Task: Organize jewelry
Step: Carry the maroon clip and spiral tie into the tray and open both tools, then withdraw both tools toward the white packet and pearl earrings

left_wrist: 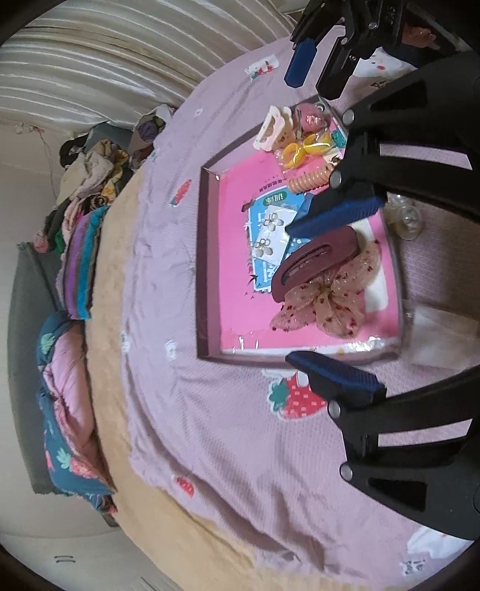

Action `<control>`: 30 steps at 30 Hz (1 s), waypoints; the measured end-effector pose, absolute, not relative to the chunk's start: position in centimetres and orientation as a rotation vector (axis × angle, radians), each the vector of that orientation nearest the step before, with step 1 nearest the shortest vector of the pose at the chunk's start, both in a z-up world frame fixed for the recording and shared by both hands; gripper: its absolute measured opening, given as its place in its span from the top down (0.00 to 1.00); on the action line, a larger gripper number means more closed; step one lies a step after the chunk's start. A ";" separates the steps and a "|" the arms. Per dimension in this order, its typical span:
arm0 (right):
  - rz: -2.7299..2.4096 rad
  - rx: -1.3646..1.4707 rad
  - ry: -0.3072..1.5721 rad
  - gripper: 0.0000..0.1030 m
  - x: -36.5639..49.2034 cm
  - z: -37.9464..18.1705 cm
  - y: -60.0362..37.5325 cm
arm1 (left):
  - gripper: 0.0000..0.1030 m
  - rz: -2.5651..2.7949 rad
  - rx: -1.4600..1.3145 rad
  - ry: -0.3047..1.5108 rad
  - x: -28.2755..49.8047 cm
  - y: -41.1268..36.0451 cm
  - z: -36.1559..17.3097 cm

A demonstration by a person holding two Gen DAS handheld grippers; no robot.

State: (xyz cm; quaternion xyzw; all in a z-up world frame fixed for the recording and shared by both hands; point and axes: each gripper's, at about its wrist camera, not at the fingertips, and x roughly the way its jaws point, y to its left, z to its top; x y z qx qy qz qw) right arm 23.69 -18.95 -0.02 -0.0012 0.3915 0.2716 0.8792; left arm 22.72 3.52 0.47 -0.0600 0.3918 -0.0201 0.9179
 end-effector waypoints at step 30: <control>0.651 -0.105 0.816 0.22 17.9 0.0 -15.3 | 0.17 0.110 -0.097 0.821 13.4 8.0 0.2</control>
